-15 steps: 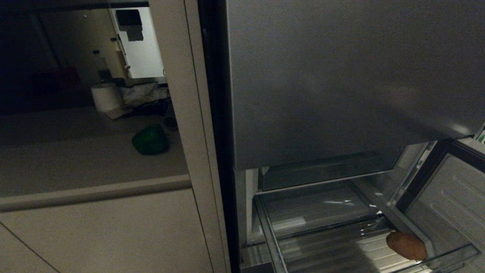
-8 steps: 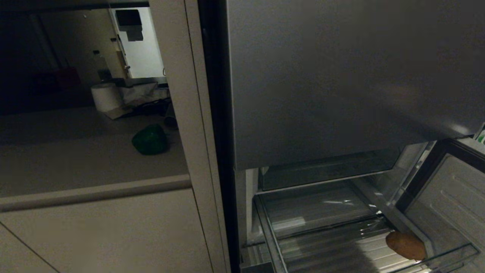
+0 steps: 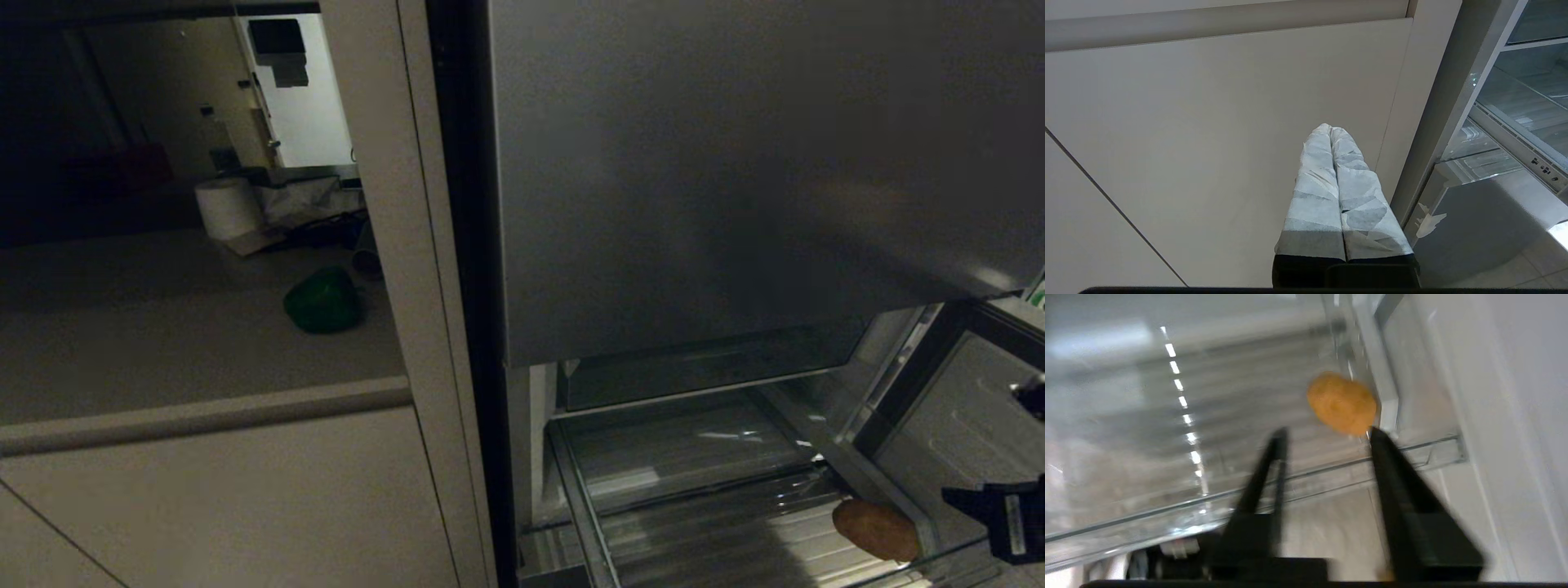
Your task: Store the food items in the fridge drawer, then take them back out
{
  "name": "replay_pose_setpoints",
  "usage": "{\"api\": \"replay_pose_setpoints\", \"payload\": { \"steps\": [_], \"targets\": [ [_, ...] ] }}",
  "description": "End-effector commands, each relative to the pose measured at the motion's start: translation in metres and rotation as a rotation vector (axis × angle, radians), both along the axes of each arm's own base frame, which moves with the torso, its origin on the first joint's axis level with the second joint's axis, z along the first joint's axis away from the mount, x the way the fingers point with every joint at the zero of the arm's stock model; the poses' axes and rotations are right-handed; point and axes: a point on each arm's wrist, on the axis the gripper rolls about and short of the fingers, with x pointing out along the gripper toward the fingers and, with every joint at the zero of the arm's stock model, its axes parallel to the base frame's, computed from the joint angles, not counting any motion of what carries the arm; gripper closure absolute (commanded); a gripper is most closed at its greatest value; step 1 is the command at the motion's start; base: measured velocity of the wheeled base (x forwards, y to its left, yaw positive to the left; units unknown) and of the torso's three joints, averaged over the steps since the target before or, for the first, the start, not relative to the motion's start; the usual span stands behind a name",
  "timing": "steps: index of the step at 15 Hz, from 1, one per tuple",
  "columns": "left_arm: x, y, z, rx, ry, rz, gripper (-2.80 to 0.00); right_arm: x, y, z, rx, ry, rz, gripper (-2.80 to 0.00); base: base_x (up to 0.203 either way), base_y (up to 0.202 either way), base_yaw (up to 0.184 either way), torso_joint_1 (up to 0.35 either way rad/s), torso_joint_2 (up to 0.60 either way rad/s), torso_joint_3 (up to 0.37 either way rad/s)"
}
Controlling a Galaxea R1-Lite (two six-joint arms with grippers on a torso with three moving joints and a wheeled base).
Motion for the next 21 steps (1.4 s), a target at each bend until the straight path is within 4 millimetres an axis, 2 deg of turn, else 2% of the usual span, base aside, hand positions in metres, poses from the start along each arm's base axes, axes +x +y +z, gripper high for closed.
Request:
{"api": "replay_pose_setpoints", "payload": {
  "steps": [1,5,12,17,21],
  "targets": [
    [0.0,0.0,0.0,0.0,0.001,0.0,0.0,0.031,-0.007,-0.025,0.004,0.164,-0.01,-2.8,0.0,0.0,0.0,0.0,0.0,0.0],
    [0.0,0.0,0.0,0.0,0.001,0.0,0.0,0.05,-0.018,-0.042,0.004,0.258,-0.034,-2.8,0.0,0.0,0.0,0.0,0.0,0.0],
    [0.0,0.0,0.0,0.0,0.001,0.0,0.0,0.121,-0.036,-0.061,0.0,0.328,-0.038,-2.8,0.0,0.0,0.0,0.0,0.0,0.0],
    [0.0,0.0,0.0,0.0,0.001,0.0,0.0,0.154,-0.041,-0.078,0.007,0.356,-0.022,-2.8,0.0,0.0,0.0,0.0,0.0,0.0],
    [0.0,0.0,0.0,0.0,0.001,0.0,0.0,0.168,-0.042,-0.089,0.03,0.376,0.019,-2.8,0.0,0.0,0.0,0.0,0.0,0.0]
  ]
}}
